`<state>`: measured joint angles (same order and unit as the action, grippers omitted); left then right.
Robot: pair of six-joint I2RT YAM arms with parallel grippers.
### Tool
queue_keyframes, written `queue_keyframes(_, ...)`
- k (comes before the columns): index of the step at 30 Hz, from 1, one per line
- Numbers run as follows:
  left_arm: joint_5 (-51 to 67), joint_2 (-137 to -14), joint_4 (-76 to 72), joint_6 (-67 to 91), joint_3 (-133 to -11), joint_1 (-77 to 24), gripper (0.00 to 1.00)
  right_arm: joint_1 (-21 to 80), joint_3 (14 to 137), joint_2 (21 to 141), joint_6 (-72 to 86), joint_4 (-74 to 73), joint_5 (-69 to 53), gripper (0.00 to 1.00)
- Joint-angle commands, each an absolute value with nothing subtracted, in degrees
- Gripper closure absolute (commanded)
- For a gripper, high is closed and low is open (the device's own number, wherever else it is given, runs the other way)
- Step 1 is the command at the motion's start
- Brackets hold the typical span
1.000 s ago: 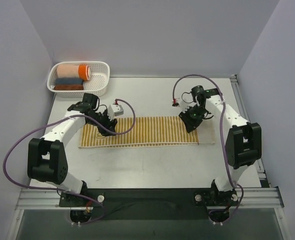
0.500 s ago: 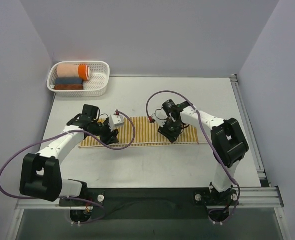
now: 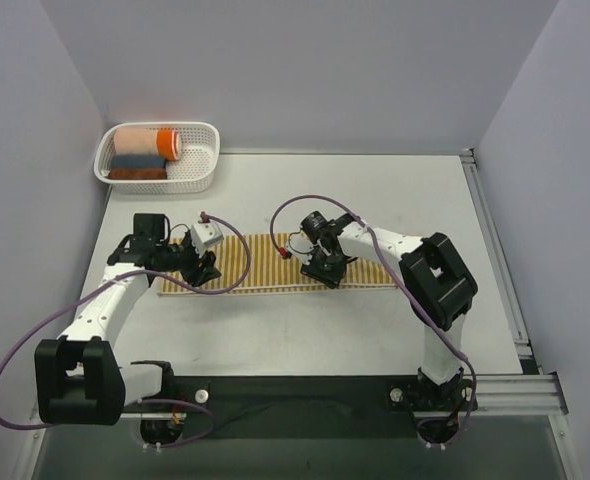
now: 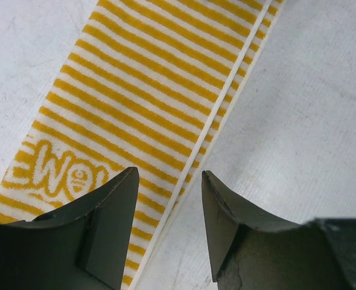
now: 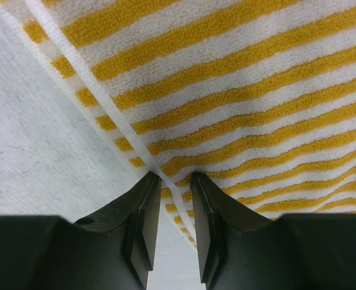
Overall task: Roll the towels
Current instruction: Fold the towel
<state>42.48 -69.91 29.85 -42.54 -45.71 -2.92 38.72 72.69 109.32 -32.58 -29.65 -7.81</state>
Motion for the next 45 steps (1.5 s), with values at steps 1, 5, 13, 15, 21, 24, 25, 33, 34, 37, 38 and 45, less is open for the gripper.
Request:
queue_keyframes(1,45.62,-68.91,28.74,-41.75,-47.11,-1.94,0.43,39.02,74.79,110.30,-31.99,-30.50,-6.15,0.73)
queue_keyframes(5,45.79,-69.78,29.09,-41.66,-47.90,-1.67,0.44,39.02,74.62,109.60,-31.91,-30.76,-6.42,0.84)
queue_keyframes(13,46.23,-70.84,29.35,-41.66,-48.25,-1.58,0.44,39.02,74.79,106.79,-31.90,-32.08,-6.33,0.80)
queue_keyframes(15,46.32,-70.93,29.27,-41.49,-48.34,-1.58,0.44,39.11,75.32,107.14,-31.73,-32.34,-6.50,0.83)
queue_keyframes(21,46.14,-70.66,29.53,-41.84,-48.16,-1.58,0.44,39.02,76.46,107.31,-31.03,-33.40,-6.24,0.78)
queue_keyframes(24,46.23,-70.84,29.62,-41.92,-48.16,-1.58,0.44,39.02,76.82,107.31,-31.03,-33.66,-6.24,0.83)
queue_keyframes(25,46.23,-70.75,29.53,-41.92,-48.08,-1.58,0.44,39.02,77.08,107.31,-30.94,-33.92,-6.33,0.87)
queue_keyframes(33,46.14,-70.58,29.71,-41.92,-48.08,-1.50,0.44,39.02,76.82,106.61,-31.73,-35.24,-7.99,1.00)
queue_keyframes(34,46.14,-70.40,29.71,-41.92,-48.08,-1.49,0.44,39.02,76.82,106.26,-31.82,-35.77,-8.35,1.00)
queue_keyframes(37,46.23,-70.31,30.32,-41.84,-48.25,-1.15,0.45,39.02,76.12,103.98,-32.17,-36.91,-9.05,1.00)
queue_keyframes(38,46.14,-70.23,30.41,-41.75,-48.25,-1.06,0.45,39.11,75.85,102.58,-32.60,-37.09,-9.23,1.00)
queue_keyframes(45,46.41,-70.66,30.50,-41.66,-48.34,-0.97,0.45,39.02,74.53,102.30,-33.57,-38.32,-10.46,1.00)
